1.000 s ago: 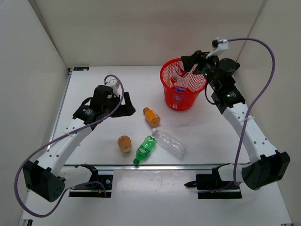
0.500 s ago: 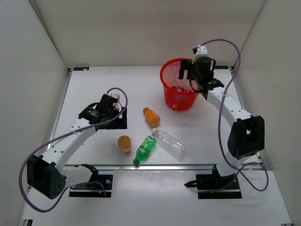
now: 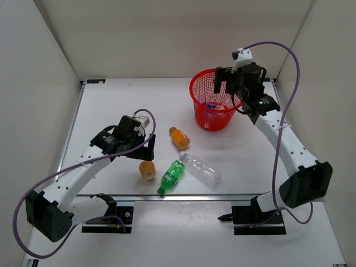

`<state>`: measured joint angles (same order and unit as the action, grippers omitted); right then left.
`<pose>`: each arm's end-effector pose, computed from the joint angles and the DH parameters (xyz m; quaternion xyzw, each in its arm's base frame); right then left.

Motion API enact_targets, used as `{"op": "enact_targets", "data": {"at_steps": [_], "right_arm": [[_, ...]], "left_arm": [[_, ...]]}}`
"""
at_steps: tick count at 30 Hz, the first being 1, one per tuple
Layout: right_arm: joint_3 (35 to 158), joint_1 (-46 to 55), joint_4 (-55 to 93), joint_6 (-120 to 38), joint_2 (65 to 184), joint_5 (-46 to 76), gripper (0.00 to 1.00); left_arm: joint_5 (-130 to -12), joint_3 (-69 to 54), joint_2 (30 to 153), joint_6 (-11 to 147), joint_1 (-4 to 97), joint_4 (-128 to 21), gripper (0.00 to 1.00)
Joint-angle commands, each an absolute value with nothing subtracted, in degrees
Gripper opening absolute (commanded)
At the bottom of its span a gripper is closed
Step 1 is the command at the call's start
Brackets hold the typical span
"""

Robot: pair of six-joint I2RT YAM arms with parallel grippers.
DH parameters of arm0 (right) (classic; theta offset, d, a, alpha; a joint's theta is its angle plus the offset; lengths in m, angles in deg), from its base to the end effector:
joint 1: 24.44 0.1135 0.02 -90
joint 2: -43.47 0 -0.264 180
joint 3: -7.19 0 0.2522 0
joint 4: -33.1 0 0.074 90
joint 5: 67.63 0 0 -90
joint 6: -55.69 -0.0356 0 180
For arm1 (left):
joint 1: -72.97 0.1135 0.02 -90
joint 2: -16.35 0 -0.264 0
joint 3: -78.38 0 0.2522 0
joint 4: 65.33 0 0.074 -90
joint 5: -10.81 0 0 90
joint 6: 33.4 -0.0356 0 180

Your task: Put the plastic bottles in the bin

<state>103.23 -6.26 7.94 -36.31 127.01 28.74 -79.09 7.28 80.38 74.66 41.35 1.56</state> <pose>0.3273 0.1033 0.4064 -0.0753 0.7767 0.0666 0.6218 0.1786 -0.1100 0.2871 0.1142 0.9587 -0.1101 0.2359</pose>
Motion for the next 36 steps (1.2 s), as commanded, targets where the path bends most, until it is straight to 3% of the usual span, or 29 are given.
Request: {"op": "enact_targets", "data": {"at_steps": [1, 7, 13, 18, 36], "right_arm": [[102.26, -3.45, 0.28, -32.83, 119.52, 27.47, 0.99], [96.9, 15.77, -7.28, -27.01, 112.47, 35.37, 0.99], [87.59, 30.91, -4.94, -33.69, 113.77, 21.42, 1.0], [84.77, 39.09, 1.3, -32.65, 122.99, 14.28, 0.99], [92.14, 40.43, 17.31, -31.84, 149.46, 7.42, 0.99]], "left_arm": [[-79.1, 7.22, 77.08, 73.65, 42.02, 4.15, 0.99], [-90.06, 6.97, 71.81, 80.31, 45.36, 9.5, 0.99], [-96.41, 8.46, 66.19, 83.23, 58.08, 14.78, 0.99], [-105.29, 6.79, 64.33, 83.93, 59.43, 19.36, 0.99], [-106.26, 6.18, 62.05, 83.23, 59.34, 20.68, 0.99]]}}
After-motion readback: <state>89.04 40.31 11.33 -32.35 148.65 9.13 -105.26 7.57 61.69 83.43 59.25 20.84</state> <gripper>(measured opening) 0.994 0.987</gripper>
